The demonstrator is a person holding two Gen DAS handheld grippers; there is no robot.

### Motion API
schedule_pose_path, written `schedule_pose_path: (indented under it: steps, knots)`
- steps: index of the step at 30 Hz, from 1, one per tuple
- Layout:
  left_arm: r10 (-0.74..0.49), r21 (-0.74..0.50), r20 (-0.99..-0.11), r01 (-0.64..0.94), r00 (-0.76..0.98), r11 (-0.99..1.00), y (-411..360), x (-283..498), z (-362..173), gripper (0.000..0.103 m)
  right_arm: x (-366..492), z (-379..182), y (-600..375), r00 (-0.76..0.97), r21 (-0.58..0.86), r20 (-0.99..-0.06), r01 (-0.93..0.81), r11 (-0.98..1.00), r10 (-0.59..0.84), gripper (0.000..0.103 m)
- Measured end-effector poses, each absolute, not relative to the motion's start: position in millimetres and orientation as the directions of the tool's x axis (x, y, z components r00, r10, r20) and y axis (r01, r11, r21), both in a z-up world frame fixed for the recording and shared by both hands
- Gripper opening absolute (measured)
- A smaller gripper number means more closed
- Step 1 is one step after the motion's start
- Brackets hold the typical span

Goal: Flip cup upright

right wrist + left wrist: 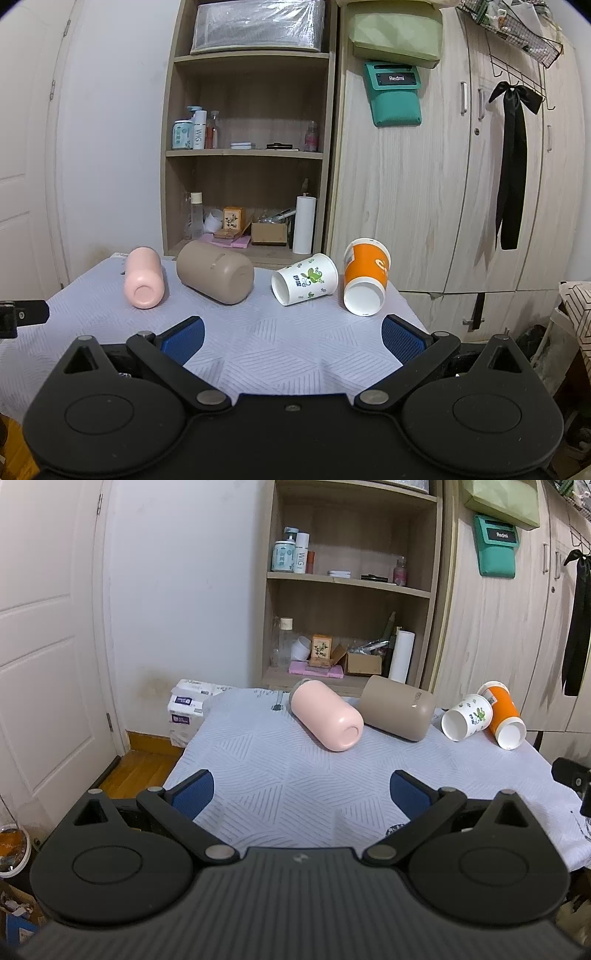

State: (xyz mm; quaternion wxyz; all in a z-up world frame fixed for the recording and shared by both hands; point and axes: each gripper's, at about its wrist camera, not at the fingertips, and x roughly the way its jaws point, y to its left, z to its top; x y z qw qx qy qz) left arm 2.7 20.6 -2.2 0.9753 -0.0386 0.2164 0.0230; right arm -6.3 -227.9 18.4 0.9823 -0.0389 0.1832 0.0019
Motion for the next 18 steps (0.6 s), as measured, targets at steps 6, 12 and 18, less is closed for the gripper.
schedule_pose_path:
  steps: [6,12,18]
  knots:
    - [0.034,-0.06,-0.437,-0.066,0.899,0.996,21.2,4.2,-0.7,0.103,-5.5,15.7,-228.1,0.931,-0.062,-0.365,-0.019,0.998,-0.005,0.103]
    - [0.038,-0.053,-0.44,-0.068,0.897,0.996,20.6,3.2,0.0,0.103,-7.1,15.0,-228.3,0.929,-0.06,-0.37,-0.014,0.998,-0.009,0.103]
    - [0.039,-0.05,-0.443,-0.068,0.896,0.996,20.1,2.1,-0.8,0.103,-7.4,15.3,-228.7,0.929,-0.062,-0.371,-0.011,0.998,-0.012,0.103]
